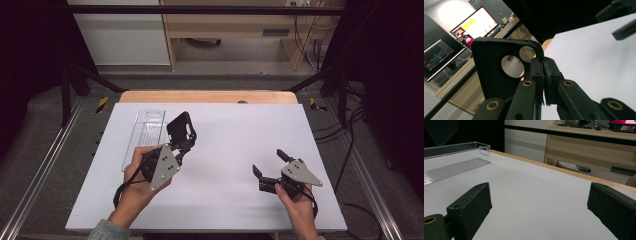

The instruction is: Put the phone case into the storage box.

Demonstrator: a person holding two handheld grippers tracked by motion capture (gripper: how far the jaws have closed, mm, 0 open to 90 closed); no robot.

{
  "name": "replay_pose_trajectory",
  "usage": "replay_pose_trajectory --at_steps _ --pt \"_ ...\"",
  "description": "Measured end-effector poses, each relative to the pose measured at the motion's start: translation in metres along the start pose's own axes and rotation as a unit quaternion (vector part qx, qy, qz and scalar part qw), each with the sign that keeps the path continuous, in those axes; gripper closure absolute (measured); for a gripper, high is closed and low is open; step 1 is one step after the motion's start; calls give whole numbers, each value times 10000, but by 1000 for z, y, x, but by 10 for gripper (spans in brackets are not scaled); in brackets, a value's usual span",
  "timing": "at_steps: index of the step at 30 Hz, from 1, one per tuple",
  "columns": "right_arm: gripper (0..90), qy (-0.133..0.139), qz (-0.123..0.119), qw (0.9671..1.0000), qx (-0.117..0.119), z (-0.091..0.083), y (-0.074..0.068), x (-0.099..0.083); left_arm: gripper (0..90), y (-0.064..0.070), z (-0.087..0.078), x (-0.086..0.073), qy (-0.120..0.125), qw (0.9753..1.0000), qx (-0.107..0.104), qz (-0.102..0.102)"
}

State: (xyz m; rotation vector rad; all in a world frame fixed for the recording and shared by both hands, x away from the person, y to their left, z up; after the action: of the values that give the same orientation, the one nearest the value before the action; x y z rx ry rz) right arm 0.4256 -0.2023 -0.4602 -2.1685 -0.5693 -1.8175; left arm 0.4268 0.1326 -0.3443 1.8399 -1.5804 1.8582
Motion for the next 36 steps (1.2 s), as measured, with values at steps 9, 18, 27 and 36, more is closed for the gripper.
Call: replay_pose_trajectory --at_steps 9,18,27,36 --pt "52 112 76 9998 -118 -10 8 -11 869 -9 2 4 -4 9992 303 -255" --pt "51 145 98 9997 -148 -11 11 -14 869 -31 0 5 -59 9958 768 -501" --pt "50 144 47 9998 -125 -10 7 -15 869 -53 -6 -2 -123 9916 1103 -660" --pt "49 218 68 9997 -129 -12 8 -14 869 -77 -9 -7 -189 9872 1403 -734"
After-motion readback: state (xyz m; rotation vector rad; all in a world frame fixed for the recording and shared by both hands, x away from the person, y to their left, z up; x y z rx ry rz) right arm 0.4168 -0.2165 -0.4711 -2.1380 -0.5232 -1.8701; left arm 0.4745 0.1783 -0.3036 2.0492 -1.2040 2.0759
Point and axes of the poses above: each handheld gripper's, and its own axes: z roughly forward along the jaws, x roughly out of its top, y roughly to its right, the point moved 2 cm from there along z, roughly forward along the jaws, and after that the axes turned 3 degrees about -x, right-handed, at the moved point
